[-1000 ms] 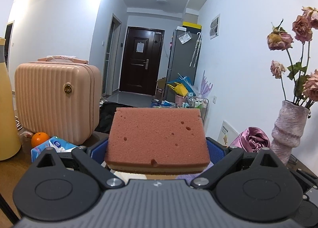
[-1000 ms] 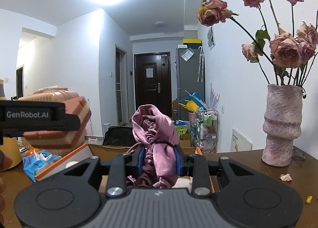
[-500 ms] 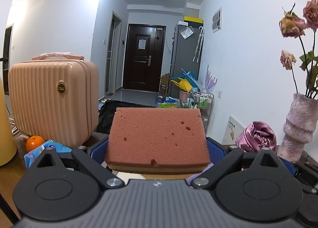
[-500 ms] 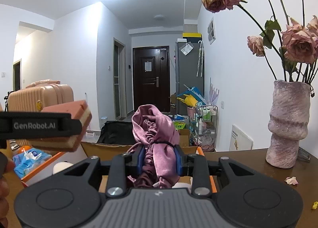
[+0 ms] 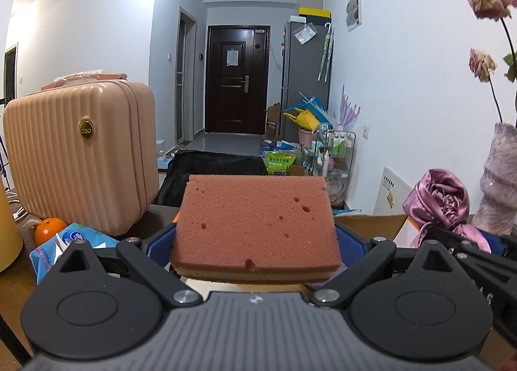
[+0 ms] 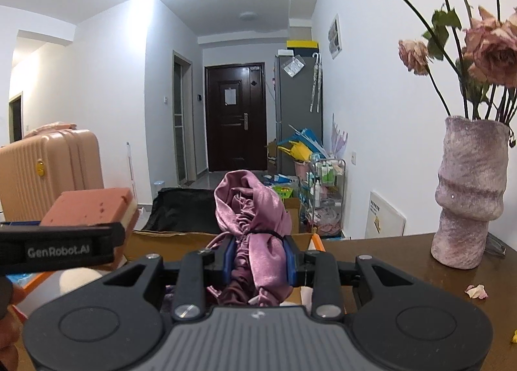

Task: Organize soft objects
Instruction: 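Carry the pink sponge and scrunchie up and over the cardboard box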

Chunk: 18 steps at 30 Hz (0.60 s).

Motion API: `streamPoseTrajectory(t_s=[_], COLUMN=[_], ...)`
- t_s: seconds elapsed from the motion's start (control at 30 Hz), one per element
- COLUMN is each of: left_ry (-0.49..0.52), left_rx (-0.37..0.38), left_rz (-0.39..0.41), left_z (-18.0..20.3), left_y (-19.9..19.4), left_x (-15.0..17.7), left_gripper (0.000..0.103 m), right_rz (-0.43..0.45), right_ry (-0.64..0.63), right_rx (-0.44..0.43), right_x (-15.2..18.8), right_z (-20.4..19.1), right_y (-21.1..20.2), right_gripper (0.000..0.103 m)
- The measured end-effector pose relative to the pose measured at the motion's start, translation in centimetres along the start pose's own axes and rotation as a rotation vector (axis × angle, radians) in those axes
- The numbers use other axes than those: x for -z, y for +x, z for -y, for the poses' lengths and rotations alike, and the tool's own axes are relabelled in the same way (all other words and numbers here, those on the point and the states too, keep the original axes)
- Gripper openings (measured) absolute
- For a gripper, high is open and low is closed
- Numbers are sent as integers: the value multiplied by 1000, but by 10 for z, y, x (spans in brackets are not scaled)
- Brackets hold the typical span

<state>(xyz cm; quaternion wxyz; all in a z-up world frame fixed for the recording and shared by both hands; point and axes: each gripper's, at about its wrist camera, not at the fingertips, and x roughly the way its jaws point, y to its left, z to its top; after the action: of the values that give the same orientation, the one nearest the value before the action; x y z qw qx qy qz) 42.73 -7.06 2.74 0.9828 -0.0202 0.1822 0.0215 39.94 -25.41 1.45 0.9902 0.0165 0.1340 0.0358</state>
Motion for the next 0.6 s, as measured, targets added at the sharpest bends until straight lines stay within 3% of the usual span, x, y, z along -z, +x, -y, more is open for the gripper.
streamPoseTrajectory(t_s=[0.6], left_ry=[91], left_rx=[-25], left_rz=[-29], left_z=[10], left_y=[17], left_x=[17], left_gripper=[99], right_rz=[-94], right_ry=[9], right_rx=[36], right_x=[15], right_z=[11], right_y=[25], right_gripper=[30])
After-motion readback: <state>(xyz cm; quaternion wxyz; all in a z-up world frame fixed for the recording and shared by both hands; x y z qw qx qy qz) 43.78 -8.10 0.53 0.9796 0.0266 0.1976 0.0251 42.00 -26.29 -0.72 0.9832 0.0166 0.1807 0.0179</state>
